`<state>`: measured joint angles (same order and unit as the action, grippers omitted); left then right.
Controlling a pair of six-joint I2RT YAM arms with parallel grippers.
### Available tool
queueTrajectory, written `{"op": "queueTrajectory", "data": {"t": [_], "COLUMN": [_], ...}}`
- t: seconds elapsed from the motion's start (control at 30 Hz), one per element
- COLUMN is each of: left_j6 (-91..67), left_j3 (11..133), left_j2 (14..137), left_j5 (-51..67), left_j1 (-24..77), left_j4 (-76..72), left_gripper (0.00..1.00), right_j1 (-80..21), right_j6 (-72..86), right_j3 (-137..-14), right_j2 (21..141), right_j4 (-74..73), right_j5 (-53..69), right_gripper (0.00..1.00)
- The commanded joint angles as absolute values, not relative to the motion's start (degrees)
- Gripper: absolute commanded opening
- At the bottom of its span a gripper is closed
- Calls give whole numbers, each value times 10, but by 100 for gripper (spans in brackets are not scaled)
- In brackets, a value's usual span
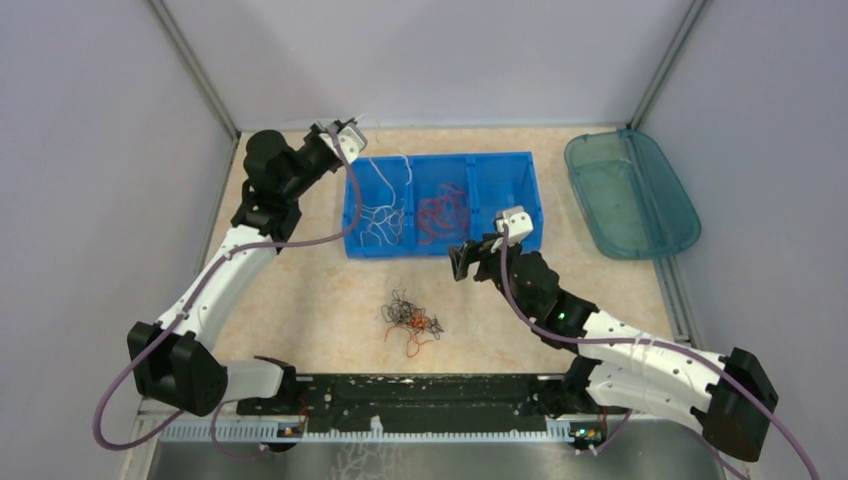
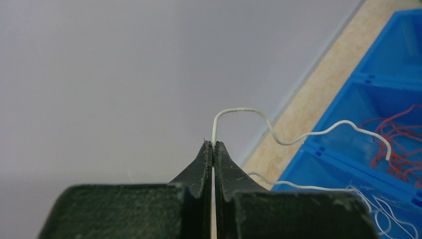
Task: Untangle the cables
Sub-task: Place the cable in the bin.
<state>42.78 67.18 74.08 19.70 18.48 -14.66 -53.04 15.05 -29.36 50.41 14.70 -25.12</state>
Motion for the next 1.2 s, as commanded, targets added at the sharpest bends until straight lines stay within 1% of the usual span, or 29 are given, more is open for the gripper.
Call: {"op": "queueTrajectory", "data": {"t": [0.0,0.2,0.3,0.47,0.63,0.83,1.0,1.17], "left_j6": [463,492,514,584,624,711,716,644], "left_j3": [636,610,621,614,608,582,589,630], "left_j2": [741,758,787,820,838,847,863,896], "left_j5": [180,148,116,89,101,131,148,163], "left_j1": [182,182,181,181,183,186,215,240], "left_j4": [-111,-126,-124,-139,-142,-143,-90,-26], "left_gripper": [0,0,0,0,0,0,0,0], "right_j1": [-521,-520,-521,-520,-516,-512,-510,-510], "right_j6": [149,153,157,159,158,157,160,163], "right_j3": [-323,-325,-324,-323,-322,-325,-324,-319], "right_j2": [493,496,497,497,497,501,499,485], "right_j4": [160,161,162,163,161,162,156,152], "right_j5": [-242,-237,-238,-238,-239,-235,-239,-246], "right_gripper": [84,84,84,84,84,84,84,84]}}
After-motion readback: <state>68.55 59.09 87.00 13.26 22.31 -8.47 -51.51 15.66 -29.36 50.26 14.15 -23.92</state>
